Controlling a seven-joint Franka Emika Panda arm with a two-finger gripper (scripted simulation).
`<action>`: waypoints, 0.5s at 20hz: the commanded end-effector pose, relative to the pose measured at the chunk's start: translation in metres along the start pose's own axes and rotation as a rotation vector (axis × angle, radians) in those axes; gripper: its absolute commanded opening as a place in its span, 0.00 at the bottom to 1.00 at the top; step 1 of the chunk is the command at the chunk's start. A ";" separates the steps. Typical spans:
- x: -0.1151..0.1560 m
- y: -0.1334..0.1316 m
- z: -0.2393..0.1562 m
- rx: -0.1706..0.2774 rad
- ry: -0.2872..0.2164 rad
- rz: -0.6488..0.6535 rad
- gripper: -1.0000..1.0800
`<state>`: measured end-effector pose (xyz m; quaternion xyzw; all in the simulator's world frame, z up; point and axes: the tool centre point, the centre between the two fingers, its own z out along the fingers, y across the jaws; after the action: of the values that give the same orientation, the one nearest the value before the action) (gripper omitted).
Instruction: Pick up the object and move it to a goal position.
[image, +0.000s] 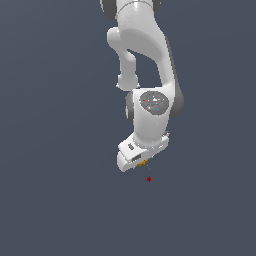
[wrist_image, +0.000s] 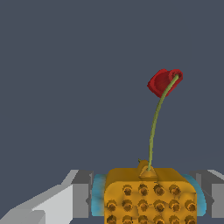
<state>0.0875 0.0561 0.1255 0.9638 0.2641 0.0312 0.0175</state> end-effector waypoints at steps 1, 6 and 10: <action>0.014 -0.013 -0.022 -0.011 0.010 0.028 0.00; 0.042 -0.038 -0.064 -0.032 0.028 0.082 0.00; 0.064 -0.056 -0.096 -0.049 0.041 0.123 0.00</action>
<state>0.1047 0.1284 0.2091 0.9752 0.2120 0.0548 0.0315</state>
